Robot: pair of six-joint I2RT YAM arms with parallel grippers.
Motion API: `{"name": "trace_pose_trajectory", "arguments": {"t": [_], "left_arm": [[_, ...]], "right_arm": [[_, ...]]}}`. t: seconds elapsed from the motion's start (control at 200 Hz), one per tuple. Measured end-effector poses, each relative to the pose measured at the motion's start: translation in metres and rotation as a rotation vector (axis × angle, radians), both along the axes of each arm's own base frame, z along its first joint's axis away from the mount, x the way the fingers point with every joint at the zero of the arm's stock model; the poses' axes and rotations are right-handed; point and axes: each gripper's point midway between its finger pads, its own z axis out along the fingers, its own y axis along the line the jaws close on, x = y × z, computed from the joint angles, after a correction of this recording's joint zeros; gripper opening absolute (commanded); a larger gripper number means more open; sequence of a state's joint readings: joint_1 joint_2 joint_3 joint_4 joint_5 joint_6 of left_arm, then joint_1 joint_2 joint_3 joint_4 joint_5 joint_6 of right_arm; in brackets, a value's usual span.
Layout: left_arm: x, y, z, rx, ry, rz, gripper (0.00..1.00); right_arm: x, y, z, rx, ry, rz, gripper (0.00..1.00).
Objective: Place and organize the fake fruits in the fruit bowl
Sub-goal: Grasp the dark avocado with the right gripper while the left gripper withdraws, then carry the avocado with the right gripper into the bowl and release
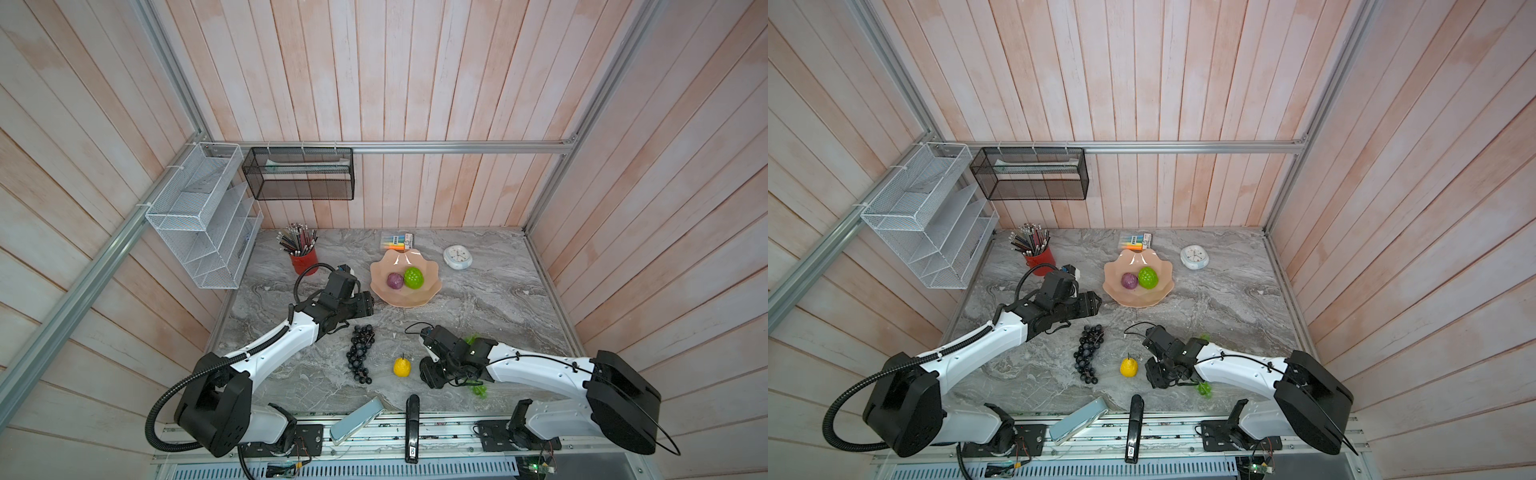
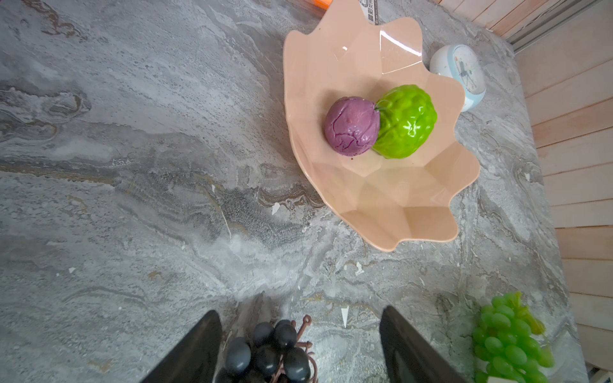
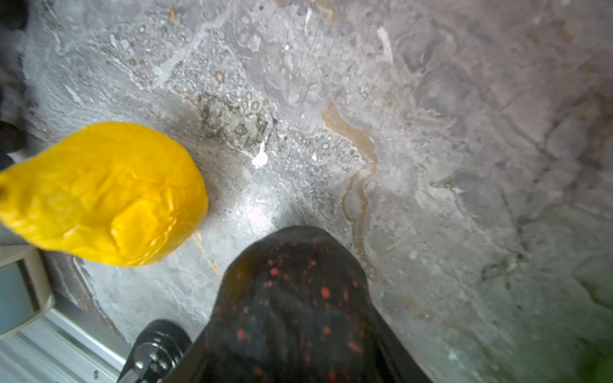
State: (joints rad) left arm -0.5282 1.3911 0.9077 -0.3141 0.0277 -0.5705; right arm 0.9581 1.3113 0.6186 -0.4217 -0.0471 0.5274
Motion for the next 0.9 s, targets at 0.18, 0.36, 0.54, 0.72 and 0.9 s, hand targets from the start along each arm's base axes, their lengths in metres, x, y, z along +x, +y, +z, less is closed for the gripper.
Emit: {"name": "trace_pose_trajectory", "arguments": {"t": [0.18,0.36,0.54,0.72,0.9], "left_arm": [[0.001,0.003,0.000,0.009,-0.004,0.010,0.77],[0.003,0.007,0.001,0.018,-0.009,0.027,0.77],[-0.002,0.012,0.005,0.013,-0.019,0.033,0.77],[-0.015,0.020,-0.005,0.017,-0.003,0.047,0.77],[-0.015,0.023,-0.007,0.026,-0.004,0.058,0.77]], "right_arm": [[0.020,0.009,0.035,0.038,-0.075,-0.004,0.47],[0.106,0.016,0.112,0.167,-0.260,-0.087,0.40],[0.201,0.015,0.134,0.153,-0.350,-0.123,0.42],[0.240,0.042,0.100,0.108,-0.282,-0.018,0.42],[0.239,0.051,0.064,0.083,-0.196,0.037,0.43]]}}
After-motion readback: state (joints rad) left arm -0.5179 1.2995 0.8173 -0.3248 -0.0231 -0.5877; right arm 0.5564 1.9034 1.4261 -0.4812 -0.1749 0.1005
